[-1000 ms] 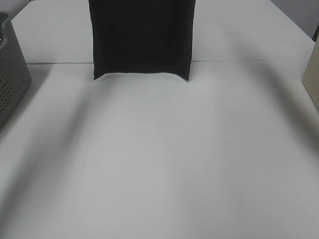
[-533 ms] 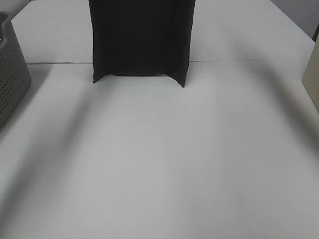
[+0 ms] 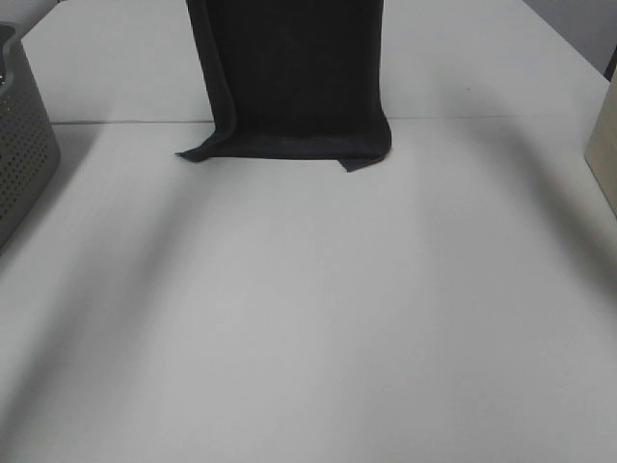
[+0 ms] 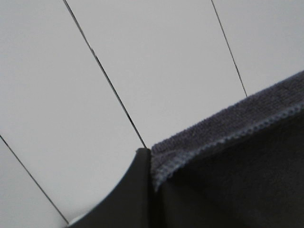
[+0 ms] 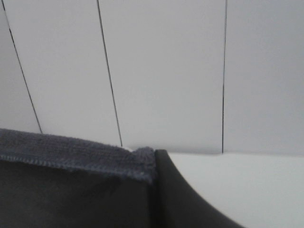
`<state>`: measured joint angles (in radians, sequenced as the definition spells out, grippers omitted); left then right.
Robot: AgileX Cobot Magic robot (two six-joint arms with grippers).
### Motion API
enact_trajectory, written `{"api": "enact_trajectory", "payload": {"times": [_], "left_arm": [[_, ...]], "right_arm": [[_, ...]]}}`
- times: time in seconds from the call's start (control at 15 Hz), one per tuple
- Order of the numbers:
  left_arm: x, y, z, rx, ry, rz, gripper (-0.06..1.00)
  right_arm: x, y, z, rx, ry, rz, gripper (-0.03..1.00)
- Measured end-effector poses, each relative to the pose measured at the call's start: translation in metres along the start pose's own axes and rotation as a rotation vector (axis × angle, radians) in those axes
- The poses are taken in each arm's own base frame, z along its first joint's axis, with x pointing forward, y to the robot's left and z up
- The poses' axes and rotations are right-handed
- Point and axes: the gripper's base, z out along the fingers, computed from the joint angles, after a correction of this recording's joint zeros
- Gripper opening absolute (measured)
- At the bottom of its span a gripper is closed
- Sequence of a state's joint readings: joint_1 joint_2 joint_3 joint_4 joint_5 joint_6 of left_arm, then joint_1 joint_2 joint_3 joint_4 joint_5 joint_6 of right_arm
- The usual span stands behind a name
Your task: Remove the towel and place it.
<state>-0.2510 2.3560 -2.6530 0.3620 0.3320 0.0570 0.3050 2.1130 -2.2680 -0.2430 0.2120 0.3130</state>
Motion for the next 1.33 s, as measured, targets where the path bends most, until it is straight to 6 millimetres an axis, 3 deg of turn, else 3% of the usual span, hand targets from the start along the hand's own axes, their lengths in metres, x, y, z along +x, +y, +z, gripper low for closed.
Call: {"api": "enact_trajectory", "payload": {"times": [0.2, 0.33, 0.47, 0.6, 0.87, 1.07, 1.2, 1.27, 1.33], "left_arm": [[-0.005, -0.009, -0.028, 0.144, 0.353, -0.059, 0.00], [-0.010, -0.009, -0.061, 0.282, 0.619, -0.122, 0.00], [-0.025, -0.004, -0.078, 0.334, 0.652, -0.207, 0.00], [-0.046, 0.000, -0.095, 0.373, 0.630, -0.305, 0.00], [-0.056, 0.004, -0.148, 0.437, 0.739, -0.377, 0.00], [-0.046, -0.008, -0.210, 0.508, 0.860, -0.358, 0.00], [-0.026, -0.015, -0.256, 0.553, 0.953, -0.370, 0.00], [-0.013, -0.018, -0.279, 0.564, 1.003, -0.396, 0.00], [-0.007, -0.017, -0.302, 0.569, 1.019, -0.415, 0.00]], "right_arm": [[-0.004, 0.004, -0.032, -0.022, 0.307, 0.086, 0.01], [0.000, 0.007, -0.065, -0.126, 0.613, 0.016, 0.01], [0.002, 0.010, -0.090, -0.211, 0.804, -0.034, 0.01], [-0.009, 0.011, -0.107, -0.240, 0.807, -0.060, 0.01], [-0.028, 0.013, -0.162, -0.270, 0.801, -0.053, 0.01], [-0.008, 0.012, -0.215, -0.301, 0.899, -0.010, 0.01], [0.009, 0.015, -0.252, -0.340, 0.949, 0.027, 0.01], [0.014, 0.015, -0.260, -0.348, 0.964, 0.037, 0.01], [0.024, 0.014, -0.288, -0.360, 0.978, 0.055, 0.01]]}}
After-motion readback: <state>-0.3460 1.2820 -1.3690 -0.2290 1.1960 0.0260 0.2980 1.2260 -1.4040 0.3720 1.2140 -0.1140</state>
